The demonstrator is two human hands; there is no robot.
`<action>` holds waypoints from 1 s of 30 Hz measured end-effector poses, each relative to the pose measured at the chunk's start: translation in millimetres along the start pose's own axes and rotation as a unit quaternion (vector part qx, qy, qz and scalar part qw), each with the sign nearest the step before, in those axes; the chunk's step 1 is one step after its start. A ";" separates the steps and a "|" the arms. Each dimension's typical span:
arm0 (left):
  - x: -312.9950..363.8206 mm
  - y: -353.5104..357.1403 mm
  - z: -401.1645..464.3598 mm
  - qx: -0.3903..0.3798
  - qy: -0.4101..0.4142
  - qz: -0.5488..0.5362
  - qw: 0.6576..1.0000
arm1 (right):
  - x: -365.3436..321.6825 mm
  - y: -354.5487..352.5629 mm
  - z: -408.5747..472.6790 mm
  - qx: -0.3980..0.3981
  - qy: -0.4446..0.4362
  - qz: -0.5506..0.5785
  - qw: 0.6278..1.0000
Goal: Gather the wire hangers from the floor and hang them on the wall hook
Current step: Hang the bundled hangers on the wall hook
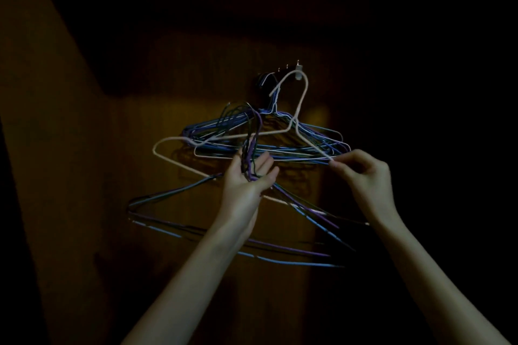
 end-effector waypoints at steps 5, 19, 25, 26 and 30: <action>2.3 7.0 25.1 -0.002 0.038 0.016 0.999 | -8.2 -8.1 32.4 0.046 -0.019 -0.016 0.999; -23.4 -1.2 77.2 0.005 0.061 0.037 0.997 | 33.4 59.4 149.5 0.025 -0.023 -0.103 0.994; -27.2 -11.2 95.2 0.008 0.075 0.053 0.996 | 47.6 79.6 171.9 0.006 0.002 -0.120 0.993; -27.2 -12.5 97.2 0.010 0.077 0.055 0.995 | 49.6 81.5 173.4 0.003 0.004 -0.122 0.993; -27.7 -15.6 103.1 0.020 0.088 0.054 0.995 | 56.7 88.9 175.7 -0.023 0.004 -0.129 0.991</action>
Point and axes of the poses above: each hand's wrist, its own z-axis towards the middle knuckle, its own y-axis out of the palm, x = y × z, the point moved 5 cm from there along z, towards the middle knuckle, and after that the axes turned 14 degrees about y, right-handed, at the moved point
